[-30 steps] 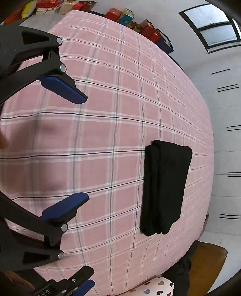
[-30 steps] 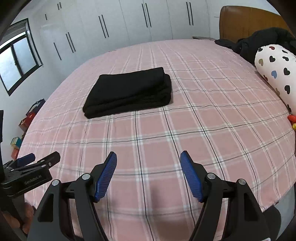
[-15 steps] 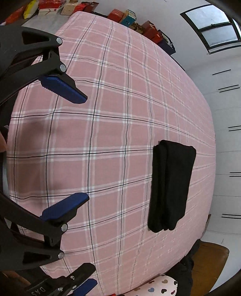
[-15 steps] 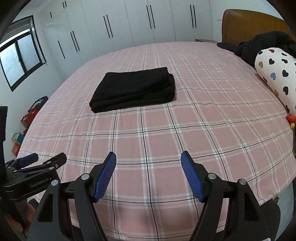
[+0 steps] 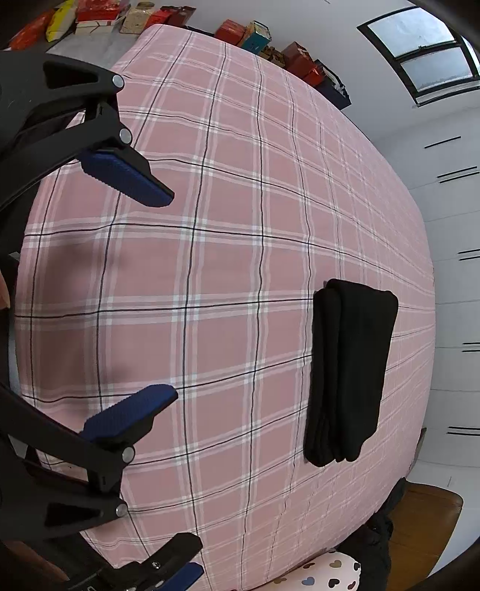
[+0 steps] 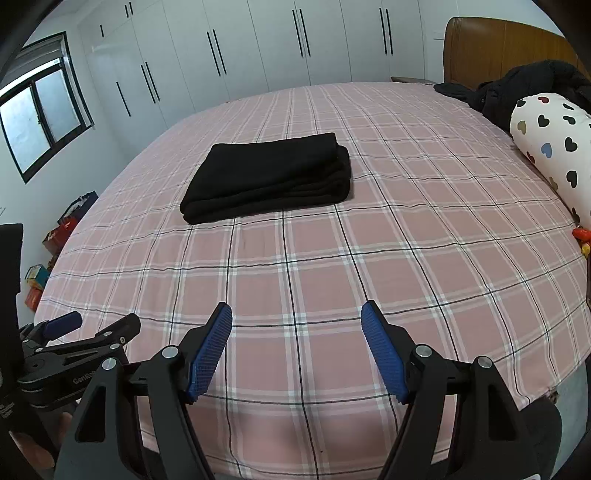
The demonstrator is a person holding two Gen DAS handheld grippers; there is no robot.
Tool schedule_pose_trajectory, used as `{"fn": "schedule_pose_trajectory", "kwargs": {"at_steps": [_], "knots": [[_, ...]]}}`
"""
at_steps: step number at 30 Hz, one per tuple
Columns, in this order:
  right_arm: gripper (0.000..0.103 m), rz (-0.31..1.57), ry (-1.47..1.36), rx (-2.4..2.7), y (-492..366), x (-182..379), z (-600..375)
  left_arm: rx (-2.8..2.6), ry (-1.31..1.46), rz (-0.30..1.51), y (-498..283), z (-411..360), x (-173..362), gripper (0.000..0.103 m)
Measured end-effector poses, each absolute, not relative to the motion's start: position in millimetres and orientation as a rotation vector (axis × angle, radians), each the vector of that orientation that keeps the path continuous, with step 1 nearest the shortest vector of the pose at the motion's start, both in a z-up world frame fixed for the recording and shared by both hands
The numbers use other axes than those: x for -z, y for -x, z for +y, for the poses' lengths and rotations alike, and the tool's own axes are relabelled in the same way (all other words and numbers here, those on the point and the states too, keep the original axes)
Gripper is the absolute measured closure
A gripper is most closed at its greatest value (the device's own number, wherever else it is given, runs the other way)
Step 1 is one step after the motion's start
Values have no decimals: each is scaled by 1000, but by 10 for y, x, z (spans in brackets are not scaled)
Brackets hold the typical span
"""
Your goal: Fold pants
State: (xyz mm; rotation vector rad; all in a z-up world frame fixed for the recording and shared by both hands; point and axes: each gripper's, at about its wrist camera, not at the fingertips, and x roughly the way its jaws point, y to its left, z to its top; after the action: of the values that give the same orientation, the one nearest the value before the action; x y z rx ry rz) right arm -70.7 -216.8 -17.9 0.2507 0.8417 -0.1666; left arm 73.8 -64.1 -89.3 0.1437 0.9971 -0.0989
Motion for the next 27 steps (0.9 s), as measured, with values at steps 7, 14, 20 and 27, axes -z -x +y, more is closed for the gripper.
{"fn": "schedule_pose_trajectory", "kwargs": {"at_steps": [7,14,20,27], "knots": [[32,843,-246,159,707,171,-2159,120,-135,989,-717,-667,882,8],[32,850,-253,161,710,186,-2161,147,-95,974,-677,-690,913,5],[32,858,-257,166,721,204,-2179,139,-109,976,-668,-676,938,5],[32,868,-258,166,719,234,-2194,140,-152,1015,-693,-706,982,5]]}}
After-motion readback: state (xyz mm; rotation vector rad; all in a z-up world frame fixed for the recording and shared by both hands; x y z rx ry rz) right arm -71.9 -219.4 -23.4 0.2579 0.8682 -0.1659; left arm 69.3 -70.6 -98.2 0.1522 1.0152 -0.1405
